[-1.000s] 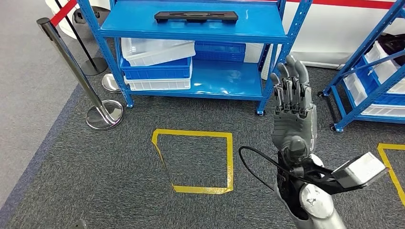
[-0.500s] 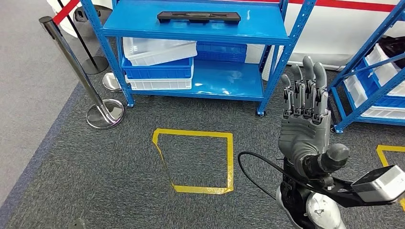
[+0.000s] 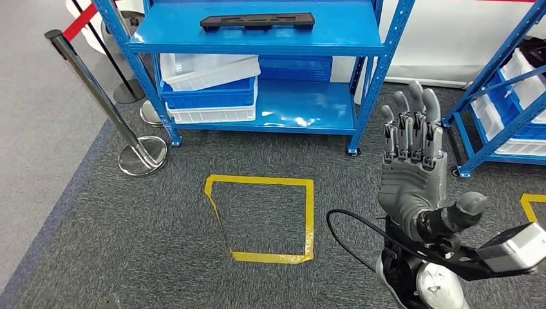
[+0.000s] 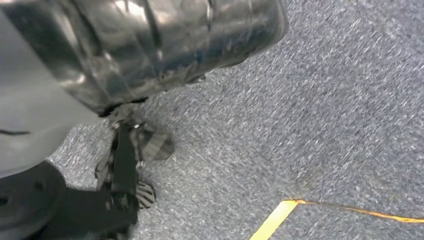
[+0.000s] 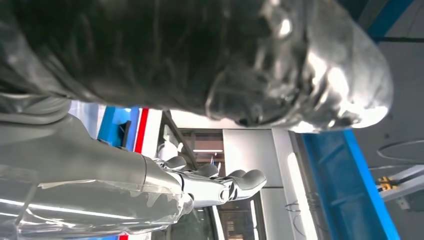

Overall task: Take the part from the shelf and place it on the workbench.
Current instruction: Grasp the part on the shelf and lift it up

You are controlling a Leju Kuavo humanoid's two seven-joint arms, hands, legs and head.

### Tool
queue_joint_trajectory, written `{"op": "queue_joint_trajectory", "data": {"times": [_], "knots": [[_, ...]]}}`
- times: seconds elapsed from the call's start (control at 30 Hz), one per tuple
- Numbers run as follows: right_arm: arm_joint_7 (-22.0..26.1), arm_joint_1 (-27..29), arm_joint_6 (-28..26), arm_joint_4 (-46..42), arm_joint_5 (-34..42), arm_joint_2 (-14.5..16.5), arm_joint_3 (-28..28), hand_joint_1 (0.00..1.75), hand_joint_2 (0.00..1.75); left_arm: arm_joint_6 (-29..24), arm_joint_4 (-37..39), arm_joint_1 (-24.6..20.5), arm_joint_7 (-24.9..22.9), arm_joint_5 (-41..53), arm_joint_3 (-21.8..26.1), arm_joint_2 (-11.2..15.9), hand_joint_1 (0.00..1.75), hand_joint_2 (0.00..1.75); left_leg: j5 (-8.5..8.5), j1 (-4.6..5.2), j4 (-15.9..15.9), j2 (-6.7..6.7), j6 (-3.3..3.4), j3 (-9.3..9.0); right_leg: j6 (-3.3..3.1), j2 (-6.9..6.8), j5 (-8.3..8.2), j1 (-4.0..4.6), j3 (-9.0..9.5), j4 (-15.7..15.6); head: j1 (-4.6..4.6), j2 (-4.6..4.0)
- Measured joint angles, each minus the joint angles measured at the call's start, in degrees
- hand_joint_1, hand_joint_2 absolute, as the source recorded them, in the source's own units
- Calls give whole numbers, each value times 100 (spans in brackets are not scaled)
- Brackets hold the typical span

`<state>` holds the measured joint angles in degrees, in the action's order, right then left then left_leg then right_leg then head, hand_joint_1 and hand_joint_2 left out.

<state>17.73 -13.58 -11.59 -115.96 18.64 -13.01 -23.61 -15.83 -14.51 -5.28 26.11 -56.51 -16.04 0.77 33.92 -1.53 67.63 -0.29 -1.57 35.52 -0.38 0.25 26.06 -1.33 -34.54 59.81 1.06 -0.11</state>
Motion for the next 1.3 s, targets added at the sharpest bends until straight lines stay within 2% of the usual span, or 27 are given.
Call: {"op": "queue_joint_trajectory", "data": {"times": [0.03, 0.07, 0.1, 0.13, 0.17, 0.23, 0.27, 0.33, 0.4, 0.47, 0.53, 0.57, 0.6, 0.63, 0.7, 0.77, 0.87, 0.93, 0.97, 1.03, 1.07, 1.1, 1.13, 1.17, 1.23, 1.27, 1.3], "knots": [[-13, 2, 0, 1, 0, -1, -1, 0, 0, -2, 1, 2, -2, 2, -5, 3, 0, 0, 107, 7, 370, 1, 5, 219, -17, -3, 8, 18, 3, 2, 1, 0], [-25, 4, -1, 1, 0, -2, -1, 0, 0, -4, 2, 9, -4, 5, -9, 5, 0, 0, 127, 16, 612, 1, 19, 381, -33, -3, 17, 39, 10, 4, 1, 0], [-33, 5, -1, 1, 0, -4, -1, 0, 0, -7, 3, 14, -9, 7, -11, 7, 0, 0, 33, 28, 654, 1, 45, 451, -51, -1, 28, 60, 25, 6, 2, 0], [-38, 4, -1, 1, 0, -7, -1, 0, 0, -8, 4, 16, -13, 9, -11, 6, 0, 0, -169, 46, 450, 0, 86, 396, -62, 2, 39, 82, 48, 7, 1, 0], [-41, 4, -1, 1, 0, -10, 0, 0, 0, -8, 5, 13, -17, 11, -11, 8, 0, 0, -420, 72, 97, 0, 143, 264, -71, 5, 53, 101, 77, 7, 1, 0], [-58, 2, 1, 2, -3, -16, -1, 0, 0, -10, 7, 2, -28, 17, -14, 18, 0, 0, -726, 129, -574, 3, 263, -24, -64, 9, 77, 132, 111, 4, -10, 0], [-72, 3, 2, 2, -5, -20, -1, 0, 0, -11, 8, -6, -32, 22, -18, 21, 0, 0, -759, 152, -755, 4, 298, -102, -47, 8, 79, 133, 106, 3, -12, 0], [-101, 7, 4, 4, -9, -31, -3, 0, 0, -14, 8, -10, -43, 32, -33, 21, 0, 0, -736, 177, -879, 0, 320, -144, 2, 4, 67, 121, 88, -12, -10, 0], [-117, 15, 0, 4, -10, -50, -4, 0, 0, -16, 9, -1, -60, 41, -51, 15, 0, 0, -770, 142, -972, 8, 330, -191, 61, -4, 105, 126, 75, 17, -14, 0], [-129, 20, -8, 7, -9, -73, -4, 0, 0, -18, 10, 1, -74, 55, -69, 8, 0, 0, -802, 103, -1056, 20, 346, -250, 119, -7, 332, 129, -86, 380, -28, 0], [-146, 42, -19, 17, -1, -87, -4, 0, 0, -19, 11, -6, -82, 70, -97, 6, 0, 0, -797, 105, -1061, 21, 364, -262, 161, -7, 637, 103, -418, 1056, -37, 0], [-154, 58, -23, 25, 7, -91, -4, 0, 0, -19, 12, -8, -87, 74, -112, 6, 0, 0, -791, 104, -1056, 19, 367, -262, 178, -7, 706, 85, -561, 1321, -36, 0], [-161, 70, -26, 32, 13, -96, -4, 0, 0, -19, 13, -6, -93, 79, -126, 6, 0, 0, -783, 102, -1048, 16, 365, -264, 194, -7, 675, 65, -625, 1417, -38, 0], [-168, 76, -27, 38, 12, -103, -4, 0, 0, -19, 14, -4, -100, 85, -139, 3, 0, 0, -771, 97, -1035, 11, 354, -267, 210, -8, 544, 43, -591, 1313, -37, 0], [-197, 71, -37, 43, -49, -118, -4, 0, 0, -18, 15, -2, -113, 94, -157, -6, 0, 0, -729, 79, -984, 0, 315, -273, 226, -9, 178, 9, -289, 664, -37, 0], [-259, 64, -74, 45, -201, -131, -8, 0, 0, -15, 15, -9, -119, 99, -169, -12, 0, 0, -686, 84, -911, -26, 249, -241, 197, 0, 26, 21, -29, 140, -39, 0], [-345, 63, -127, 49, -406, -153, -14, 0, 0, -13, 21, -15, -131, 97, -197, -13, 0, 0, -687, 85, -896, -65, 156, -201, 95, -10, 35, 53, 14, 35, -31, 0], [-373, 54, -149, 49, -469, -167, -22, 0, 0, -13, 25, -12, -140, 97, -210, -22, 0, 0, -588, 73, -769, -54, 103, -147, 30, -56, 24, 39, 28, 5, -23, 0], [-384, 50, -156, 49, -490, -168, -28, 0, 0, -14, 27, -14, -146, 97, -212, -26, 0, 0, -460, 70, -556, -42, 79, -47, 2, -88, 23, 29, 38, -8, -16, 0], [-400, 50, -168, 49, -519, -168, -39, 0, 0, -21, 34, -17, -164, 98, -221, -31, 0, 0, -132, 66, 141, -18, 41, 297, -37, -155, 33, 39, 46, -11, -4, 0], [-410, 51, -169, 49, -526, -168, -43, 0, 0, -26, 39, -13, -174, 98, -230, -29, 0, 0, -28, 66, 466, -16, 35, 468, -51, -189, 39, 47, 48, -10, -6, 0], [-417, 52, -170, 49, -531, -168, -45, 0, 0, -29, 41, -4, -181, 98, -240, -29, 0, 0, -18, 66, 642, -13, 37, 571, -58, -223, 45, 55, 54, -9, -5, 0], [-423, 53, -172, 49, -535, -168, -48, 0, 0, -30, 44, 5, -186, 98, -248, -29, 0, 0, -115, 68, 612, -5, 49, 574, -64, -260, 53, 63, 64, -9, -5, 0], [-429, 53, -173, 49, -541, -168, -51, 0, 0, -30, 44, 9, -189, 98, -254, -29, 0, 0, -308, 76, 353, 29, 77, 460, -66, -299, 64, 71, 83, -9, -5, 0], [-435, 53, -178, 49, -554, -168, -54, 0, 0, -30, 45, -4, -190, 99, -260, -27, 0, 0, -668, 132, -410, 237, 157, 103, -47, -381, 93, 96, 125, -5, -7, 0], [-439, 53, -181, 49, -564, -170, -55, 0, 0, -30, 45, -21, -190, 99, -263, -26, 0, 0, -756, 166, -691, 331, 192, -32, -28, -423, 107, 110, 139, -3, -7, 0], [-444, 55, -186, 49, -577, -172, -56, 0, 0, -29, 45, -35, -191, 102, -269, -25, 0, 0, -770, 195, -830, 384, 216, -93, -6, -469, 117, 121, 147, -4, -8, 0]]}}
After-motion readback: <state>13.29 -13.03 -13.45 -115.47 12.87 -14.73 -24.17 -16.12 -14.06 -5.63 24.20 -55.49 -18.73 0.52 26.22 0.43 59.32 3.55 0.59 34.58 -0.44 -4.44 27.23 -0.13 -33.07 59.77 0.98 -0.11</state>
